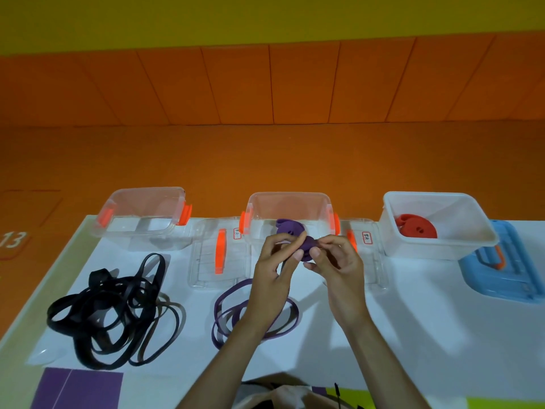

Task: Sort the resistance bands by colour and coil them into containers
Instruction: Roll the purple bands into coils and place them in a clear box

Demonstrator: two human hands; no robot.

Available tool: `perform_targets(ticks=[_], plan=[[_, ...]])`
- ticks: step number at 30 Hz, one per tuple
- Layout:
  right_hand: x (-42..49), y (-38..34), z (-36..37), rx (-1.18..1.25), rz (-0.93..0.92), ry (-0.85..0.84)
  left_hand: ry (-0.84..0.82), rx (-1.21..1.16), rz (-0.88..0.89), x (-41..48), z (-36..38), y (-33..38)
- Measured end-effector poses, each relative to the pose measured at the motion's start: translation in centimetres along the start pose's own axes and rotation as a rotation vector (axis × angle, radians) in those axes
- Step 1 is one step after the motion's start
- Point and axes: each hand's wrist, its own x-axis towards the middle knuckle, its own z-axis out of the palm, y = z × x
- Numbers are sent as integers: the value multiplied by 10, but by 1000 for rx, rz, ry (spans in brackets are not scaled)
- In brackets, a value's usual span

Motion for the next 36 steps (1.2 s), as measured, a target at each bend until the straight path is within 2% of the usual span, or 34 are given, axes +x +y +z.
perform_targets(ticks=[4, 9, 19, 22, 26, 33, 36], plan=[[0, -1, -5, -18, -17, -79, -13, -80, -24, 6, -3, 8], [1, -5, -8, -39, -3, -56, 95, -161, -42, 6, -5, 7], [2, -7, -5, -59, 5, -93, -32, -98, -26, 10, -21, 11], [6, -8, -4, -169, -68, -68, 26, -108, -44, 8, -20, 12], [4, -3, -4, -142, -52, -109, 88, -213, -21, 7, -20, 13], [1, -1, 1, -152, -17, -165, 152, -101, 8, 7, -19, 5], [4, 2, 1, -160, -20, -123, 137, -62, 2, 1, -19, 3]])
